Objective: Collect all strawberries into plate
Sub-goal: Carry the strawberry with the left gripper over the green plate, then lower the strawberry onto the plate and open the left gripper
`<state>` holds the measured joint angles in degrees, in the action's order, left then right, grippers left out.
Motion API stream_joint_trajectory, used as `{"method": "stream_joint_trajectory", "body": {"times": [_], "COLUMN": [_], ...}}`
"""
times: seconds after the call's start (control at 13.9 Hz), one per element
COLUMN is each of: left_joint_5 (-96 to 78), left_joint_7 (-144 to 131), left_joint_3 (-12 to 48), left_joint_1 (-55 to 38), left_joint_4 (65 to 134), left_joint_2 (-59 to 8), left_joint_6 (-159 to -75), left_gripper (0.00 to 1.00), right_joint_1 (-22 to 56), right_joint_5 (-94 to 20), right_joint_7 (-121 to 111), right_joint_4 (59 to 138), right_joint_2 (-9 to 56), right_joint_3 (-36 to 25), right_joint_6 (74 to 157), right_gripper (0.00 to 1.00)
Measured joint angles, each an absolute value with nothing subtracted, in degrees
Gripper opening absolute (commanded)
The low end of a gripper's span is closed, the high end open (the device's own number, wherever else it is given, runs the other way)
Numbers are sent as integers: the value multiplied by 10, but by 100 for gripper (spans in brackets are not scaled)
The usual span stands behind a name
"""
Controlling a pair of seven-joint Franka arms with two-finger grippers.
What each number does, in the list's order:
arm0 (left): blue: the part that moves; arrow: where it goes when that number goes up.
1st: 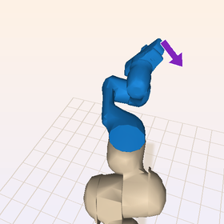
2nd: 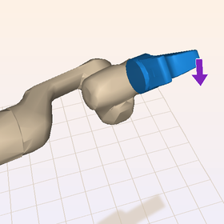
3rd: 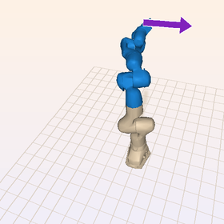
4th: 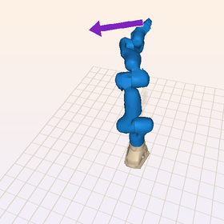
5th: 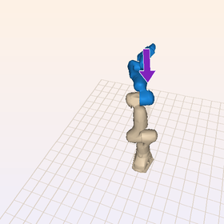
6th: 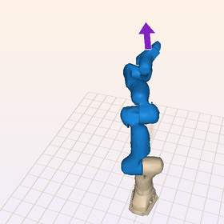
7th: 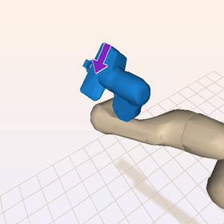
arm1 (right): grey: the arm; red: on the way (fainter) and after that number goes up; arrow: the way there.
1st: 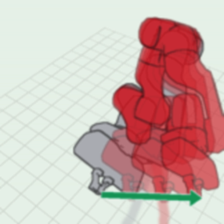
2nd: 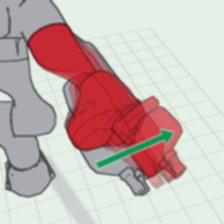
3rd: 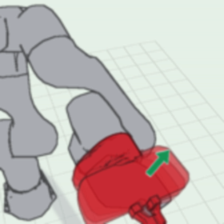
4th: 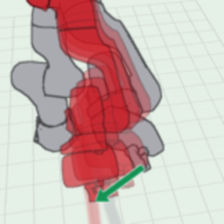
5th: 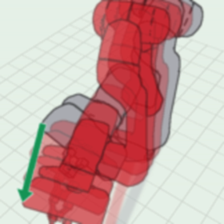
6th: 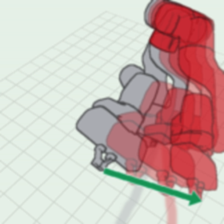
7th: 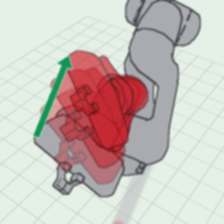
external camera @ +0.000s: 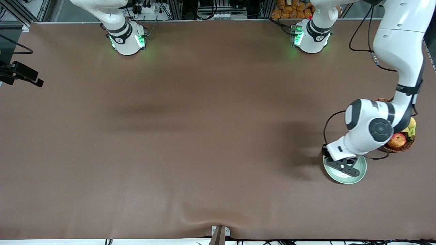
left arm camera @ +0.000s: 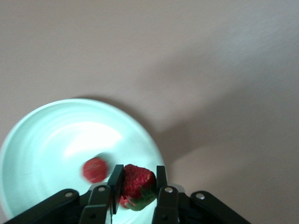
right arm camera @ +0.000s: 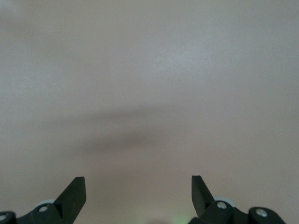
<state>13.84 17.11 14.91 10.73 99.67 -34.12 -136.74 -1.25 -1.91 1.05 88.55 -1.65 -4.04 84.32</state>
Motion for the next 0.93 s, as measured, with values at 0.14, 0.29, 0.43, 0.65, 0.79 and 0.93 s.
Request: {"method": "stream_joint_trajectory", "body": {"times": [0.14, 0.29, 0.43, 0.65, 0.79, 0.93], "left_joint_5": [138, 138, 138, 138, 138, 138], "left_joint_7": [204, 232, 249, 278, 281, 281], "left_joint_3": [149, 149, 149, 148, 148, 149], "left_joint_1": [128, 143, 152, 167, 170, 170], "left_joint_4": [999, 1001, 1001, 996, 991, 989], "left_joint_2": [-341, -341, -341, -350, -357, -359], "left_joint_6": [-1367, -1367, -1367, -1369, -1369, -1370], "left_gripper": [0, 2, 11, 94, 100, 100], "right_joint_1": [-12, -12, -12, -12, -12, -12], "right_joint_5": [-20, -20, -20, -20, -20, -20], "right_joint_7": [10, 10, 10, 10, 10, 10], "right_joint_4": [885, 885, 885, 885, 885, 885], "right_joint_2": [-16, -16, -16, -16, -16, -16], "right_joint_3": [-40, -40, -40, -40, -40, -40], "right_joint_6": [844, 844, 844, 844, 844, 844], "right_gripper": [100, 100, 100, 100, 100, 100]}}
